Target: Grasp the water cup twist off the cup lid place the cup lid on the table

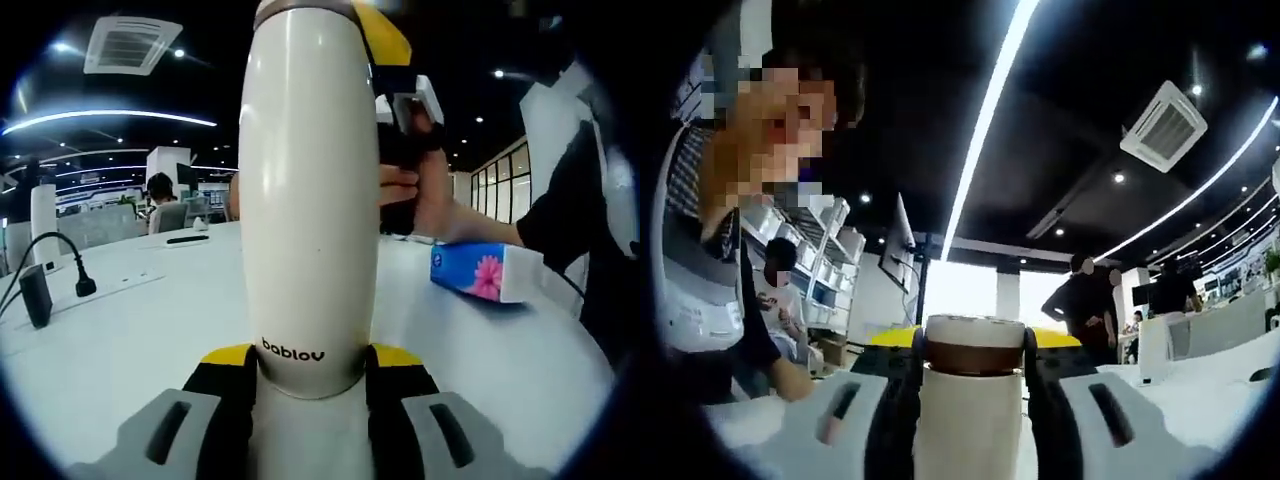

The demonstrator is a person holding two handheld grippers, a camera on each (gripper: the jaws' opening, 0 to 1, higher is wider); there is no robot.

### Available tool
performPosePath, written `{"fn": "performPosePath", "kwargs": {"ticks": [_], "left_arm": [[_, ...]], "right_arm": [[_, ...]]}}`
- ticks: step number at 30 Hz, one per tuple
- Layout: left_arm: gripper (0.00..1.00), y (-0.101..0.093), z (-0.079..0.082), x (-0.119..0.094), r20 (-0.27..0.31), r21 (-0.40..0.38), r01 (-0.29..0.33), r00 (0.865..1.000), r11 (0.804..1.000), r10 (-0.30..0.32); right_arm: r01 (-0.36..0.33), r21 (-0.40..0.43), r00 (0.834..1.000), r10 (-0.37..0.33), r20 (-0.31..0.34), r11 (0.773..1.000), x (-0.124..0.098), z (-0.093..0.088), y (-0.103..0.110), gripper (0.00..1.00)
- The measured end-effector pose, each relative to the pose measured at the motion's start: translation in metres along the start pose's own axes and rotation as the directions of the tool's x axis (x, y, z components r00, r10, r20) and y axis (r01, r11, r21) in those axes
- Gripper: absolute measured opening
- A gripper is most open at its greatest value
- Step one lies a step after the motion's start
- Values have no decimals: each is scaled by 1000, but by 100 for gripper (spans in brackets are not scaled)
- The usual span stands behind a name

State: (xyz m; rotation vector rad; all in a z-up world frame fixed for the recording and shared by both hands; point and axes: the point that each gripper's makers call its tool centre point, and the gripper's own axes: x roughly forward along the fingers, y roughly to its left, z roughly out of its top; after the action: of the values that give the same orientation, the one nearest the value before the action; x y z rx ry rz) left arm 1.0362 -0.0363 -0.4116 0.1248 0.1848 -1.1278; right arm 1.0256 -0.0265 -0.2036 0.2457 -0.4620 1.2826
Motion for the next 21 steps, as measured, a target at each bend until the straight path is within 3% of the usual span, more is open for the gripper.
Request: {"fn": "performPosePath", "kwargs": {"ticks": [11,16,21], "left_arm": [[45,4,0,2,-1,2,13,1000,1000,-13],[45,4,1,2,2,3,15,1000,1000,-15],[45,4,2,3,5,3,16,1000,1000,-16]], "right_arm": [[-124,57,992,123,19,991,-2,1,-2,43],[-136,76,991,135,24,988,-2,1,-2,43],[-105,111,995,104,10,988,-3,2,-3,44]]}}
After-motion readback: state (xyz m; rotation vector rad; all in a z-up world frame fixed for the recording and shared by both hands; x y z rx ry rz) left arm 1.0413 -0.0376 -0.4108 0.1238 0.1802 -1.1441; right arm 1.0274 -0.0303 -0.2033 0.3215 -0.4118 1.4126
